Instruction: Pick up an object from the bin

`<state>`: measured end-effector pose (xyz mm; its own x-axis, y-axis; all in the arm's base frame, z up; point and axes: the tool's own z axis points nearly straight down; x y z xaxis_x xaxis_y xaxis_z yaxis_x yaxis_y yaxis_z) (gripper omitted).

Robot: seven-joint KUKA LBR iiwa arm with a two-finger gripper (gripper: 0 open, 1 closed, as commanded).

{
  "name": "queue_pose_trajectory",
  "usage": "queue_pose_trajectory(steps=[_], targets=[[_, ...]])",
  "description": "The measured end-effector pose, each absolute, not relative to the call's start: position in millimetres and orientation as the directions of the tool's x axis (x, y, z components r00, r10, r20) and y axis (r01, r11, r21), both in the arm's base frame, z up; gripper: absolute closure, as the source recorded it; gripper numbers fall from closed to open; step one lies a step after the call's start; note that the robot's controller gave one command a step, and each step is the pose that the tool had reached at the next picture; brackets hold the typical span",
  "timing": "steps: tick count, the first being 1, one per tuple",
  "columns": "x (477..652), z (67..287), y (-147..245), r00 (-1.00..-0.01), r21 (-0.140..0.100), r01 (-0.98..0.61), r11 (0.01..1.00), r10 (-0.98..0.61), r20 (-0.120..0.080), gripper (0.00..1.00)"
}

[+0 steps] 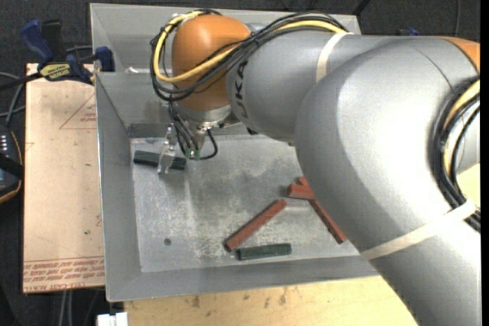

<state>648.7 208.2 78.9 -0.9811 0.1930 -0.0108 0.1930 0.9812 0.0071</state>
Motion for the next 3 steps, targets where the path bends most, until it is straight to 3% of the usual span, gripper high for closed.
queue_pose_trajectory(steps=[3], targets=[[647.8,95.0,208.1,-0.981,0.003,0.193,0.981,0.193,-0.002,1.00]])
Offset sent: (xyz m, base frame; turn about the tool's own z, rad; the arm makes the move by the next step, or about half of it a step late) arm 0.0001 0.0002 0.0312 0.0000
